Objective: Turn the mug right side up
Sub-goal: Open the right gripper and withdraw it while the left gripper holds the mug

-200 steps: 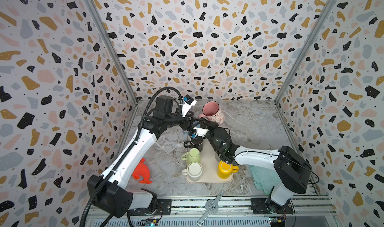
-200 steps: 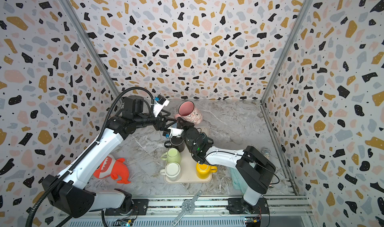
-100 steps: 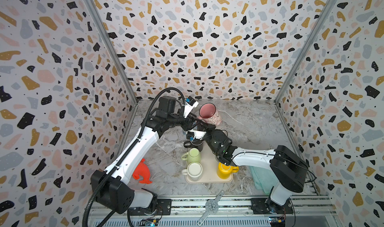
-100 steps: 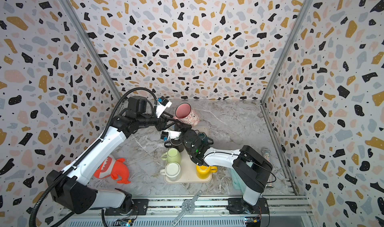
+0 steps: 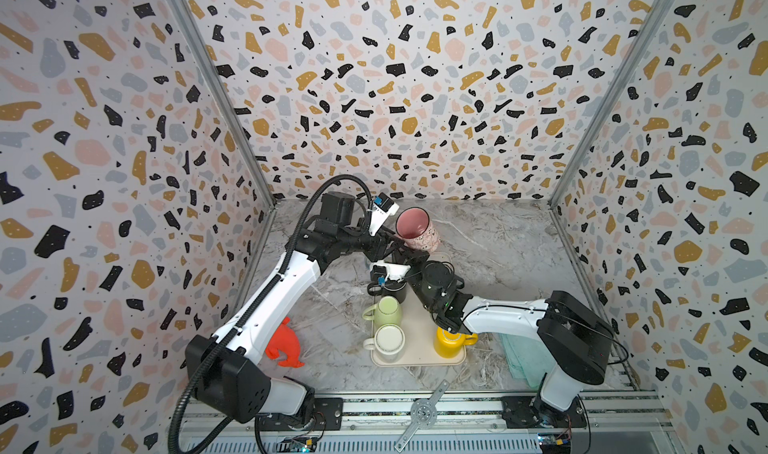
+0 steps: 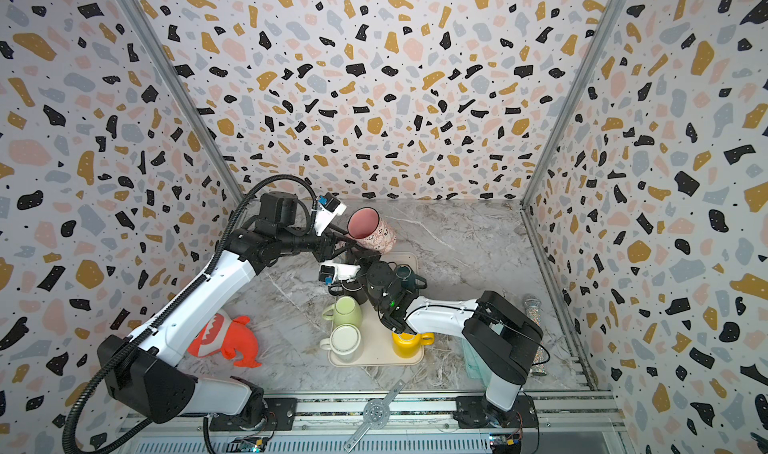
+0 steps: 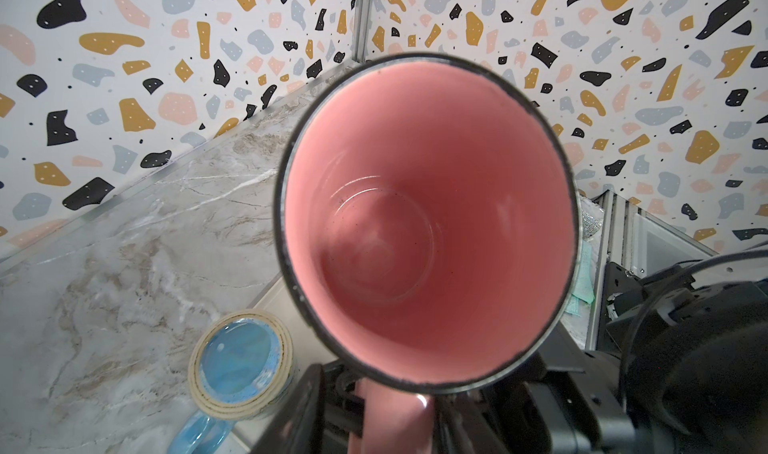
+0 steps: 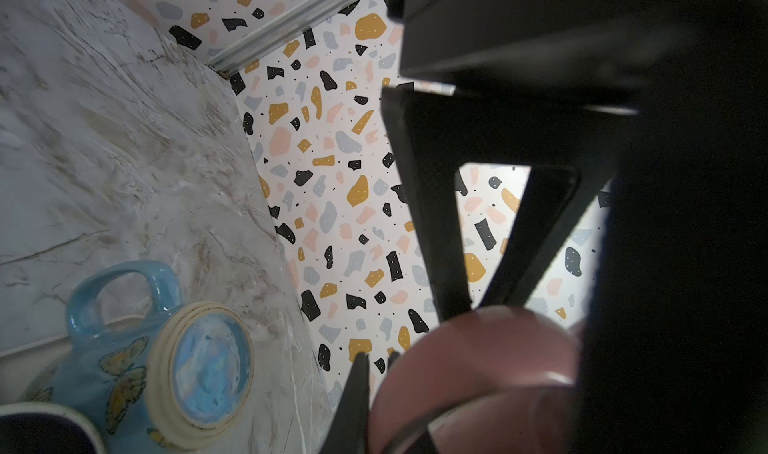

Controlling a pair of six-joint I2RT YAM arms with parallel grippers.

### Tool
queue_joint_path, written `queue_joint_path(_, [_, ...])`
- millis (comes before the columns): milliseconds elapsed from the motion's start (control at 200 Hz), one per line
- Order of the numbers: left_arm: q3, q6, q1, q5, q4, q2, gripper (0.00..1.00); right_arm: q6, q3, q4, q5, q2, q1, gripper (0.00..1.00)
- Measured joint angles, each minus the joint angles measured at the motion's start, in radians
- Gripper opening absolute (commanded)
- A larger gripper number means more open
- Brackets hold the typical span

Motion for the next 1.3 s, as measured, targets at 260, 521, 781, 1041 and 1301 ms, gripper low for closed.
queue_joint_path(260, [0.0,0.031,-0.003,0.002,-0.007,0.001,0.0,0.009,-0.008,0.015,-0.009,0.004,-0.002,0.0])
queue_joint_path(521, [0.0,0.033,-0.003,0.002,-0.005,0.002,0.0,0.01,-0.009,0.016,-0.006,0.004,-0.002,0.0])
queue_joint_path(781, [0.0,-0.002,-0.005,-0.006,0.014,0.004,0.0,-0.014,-0.009,0.058,0.031,0.015,0.002,0.23])
queue_joint_path(1041, [0.0,-0.056,-0.005,-0.049,0.022,0.01,0.0,-0.058,-0.024,0.106,0.078,0.019,0.009,0.35])
queue_joint_path(1301, [0.0,-0.079,-0.013,-0.093,0.037,0.02,0.0,-0.066,-0.043,0.124,0.114,0.017,0.012,0.38])
